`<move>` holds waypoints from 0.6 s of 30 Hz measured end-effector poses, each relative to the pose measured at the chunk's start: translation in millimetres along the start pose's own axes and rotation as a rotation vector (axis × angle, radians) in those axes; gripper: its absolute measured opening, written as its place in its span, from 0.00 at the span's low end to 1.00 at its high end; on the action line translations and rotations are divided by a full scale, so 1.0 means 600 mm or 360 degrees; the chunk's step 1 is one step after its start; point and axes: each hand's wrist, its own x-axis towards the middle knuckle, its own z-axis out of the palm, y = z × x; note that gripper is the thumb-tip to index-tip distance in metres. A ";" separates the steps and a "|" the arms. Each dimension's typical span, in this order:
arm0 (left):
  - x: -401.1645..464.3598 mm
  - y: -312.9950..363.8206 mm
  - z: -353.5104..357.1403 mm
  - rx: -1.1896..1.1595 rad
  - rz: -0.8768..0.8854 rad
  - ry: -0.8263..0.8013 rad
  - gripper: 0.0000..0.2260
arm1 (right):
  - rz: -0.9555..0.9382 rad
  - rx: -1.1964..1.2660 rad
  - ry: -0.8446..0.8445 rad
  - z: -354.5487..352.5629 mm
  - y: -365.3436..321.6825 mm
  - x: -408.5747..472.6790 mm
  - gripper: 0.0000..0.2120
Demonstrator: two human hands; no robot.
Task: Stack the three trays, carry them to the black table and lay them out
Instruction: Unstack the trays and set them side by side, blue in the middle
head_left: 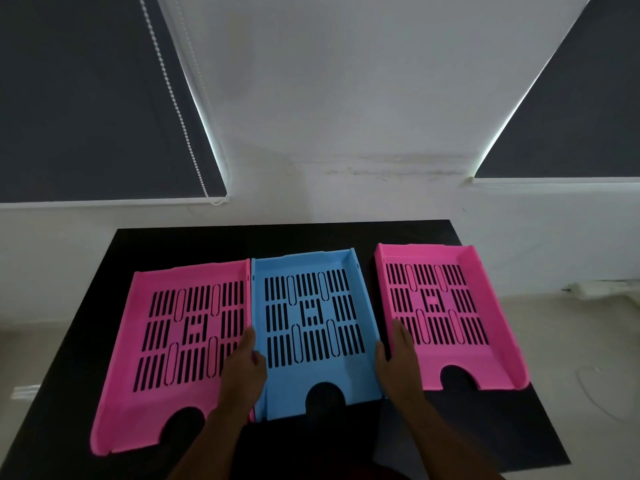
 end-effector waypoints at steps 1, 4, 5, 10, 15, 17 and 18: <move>0.000 0.000 0.002 0.0024 0.0011 0.0000 0.25 | -0.0025 -0.0012 -0.0007 0.001 0.003 0.002 0.31; 0.003 -0.006 0.001 0.0075 0.0038 -0.0001 0.25 | -0.0076 0.0006 -0.0001 0.003 0.010 0.006 0.28; 0.004 -0.008 0.001 0.0082 0.0041 0.0007 0.25 | -0.0084 0.0036 -0.0008 0.002 0.012 0.008 0.27; 0.005 -0.004 0.001 0.0155 0.0062 0.0026 0.24 | -0.0119 0.0132 -0.0038 -0.002 0.011 0.009 0.24; 0.016 -0.022 0.007 0.0155 0.0074 0.0056 0.25 | -0.0157 0.0186 -0.0013 -0.006 0.004 0.005 0.23; 0.020 -0.027 0.009 0.0149 0.0081 0.0058 0.25 | -0.0145 0.0201 -0.0020 -0.007 0.003 0.005 0.23; 0.020 -0.028 0.009 0.0140 0.0091 0.0055 0.24 | -0.0134 0.0200 -0.0034 -0.007 0.003 0.006 0.22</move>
